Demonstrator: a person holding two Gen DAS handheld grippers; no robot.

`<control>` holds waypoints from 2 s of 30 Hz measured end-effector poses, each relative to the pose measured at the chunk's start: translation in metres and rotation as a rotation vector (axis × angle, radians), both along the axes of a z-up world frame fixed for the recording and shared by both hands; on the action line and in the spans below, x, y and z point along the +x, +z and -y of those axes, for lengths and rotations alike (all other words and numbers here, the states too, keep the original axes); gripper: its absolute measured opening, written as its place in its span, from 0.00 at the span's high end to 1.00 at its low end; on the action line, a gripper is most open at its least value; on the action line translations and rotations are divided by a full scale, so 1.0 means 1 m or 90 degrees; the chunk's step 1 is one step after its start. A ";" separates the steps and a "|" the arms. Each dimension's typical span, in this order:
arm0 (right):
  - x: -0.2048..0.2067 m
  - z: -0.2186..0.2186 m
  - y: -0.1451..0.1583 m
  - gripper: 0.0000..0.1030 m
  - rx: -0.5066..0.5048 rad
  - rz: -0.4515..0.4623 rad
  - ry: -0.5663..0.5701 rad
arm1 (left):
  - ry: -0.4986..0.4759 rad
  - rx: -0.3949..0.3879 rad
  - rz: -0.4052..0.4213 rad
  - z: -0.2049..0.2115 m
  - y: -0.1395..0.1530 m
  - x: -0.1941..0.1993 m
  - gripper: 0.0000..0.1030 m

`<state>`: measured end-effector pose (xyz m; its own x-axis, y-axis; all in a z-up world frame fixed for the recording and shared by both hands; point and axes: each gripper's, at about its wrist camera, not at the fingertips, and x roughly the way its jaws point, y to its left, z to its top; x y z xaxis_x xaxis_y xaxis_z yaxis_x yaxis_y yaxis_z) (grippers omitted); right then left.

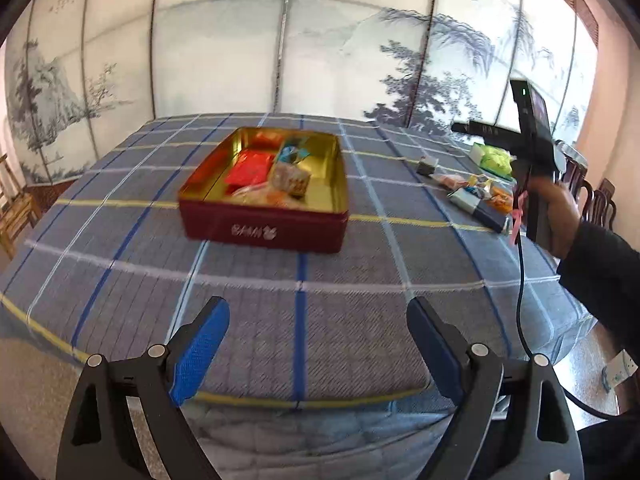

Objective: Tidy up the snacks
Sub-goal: 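Move the left tool to the grey sesame block and grasp it, then carry the grey block into the tin and open the left tool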

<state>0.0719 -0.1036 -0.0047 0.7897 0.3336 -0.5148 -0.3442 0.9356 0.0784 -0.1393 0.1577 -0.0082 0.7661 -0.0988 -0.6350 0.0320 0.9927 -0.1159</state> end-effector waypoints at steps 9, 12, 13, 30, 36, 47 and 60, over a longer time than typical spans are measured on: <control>0.016 0.229 -0.064 0.07 0.140 -0.086 -0.311 | -0.143 0.021 0.026 0.100 0.055 0.132 0.07; 0.008 0.260 -0.071 0.07 0.216 -0.096 -0.318 | -0.170 0.042 0.021 0.136 0.058 0.183 0.07; 0.007 0.262 -0.070 0.07 0.234 -0.088 -0.317 | -0.174 0.045 0.024 0.146 0.058 0.198 0.07; 0.003 0.269 -0.075 0.04 0.279 -0.076 -0.304 | -0.242 0.152 -0.130 0.227 -0.042 0.388 0.47; 0.004 0.268 -0.074 0.04 0.281 -0.075 -0.302 | -0.251 0.158 -0.129 0.225 -0.045 0.385 0.70; 0.004 0.268 -0.074 0.03 0.280 -0.077 -0.305 | -0.160 0.140 -0.030 0.193 0.024 0.351 0.70; 0.006 0.270 -0.078 0.03 0.274 -0.092 -0.313 | -0.073 0.212 0.002 0.121 0.061 0.309 0.70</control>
<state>0.0782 -0.3735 -0.0829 0.8353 0.1512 -0.5286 0.1568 0.8560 0.4926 0.1701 0.0371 0.0529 0.7639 0.0275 -0.6448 0.1458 0.9659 0.2139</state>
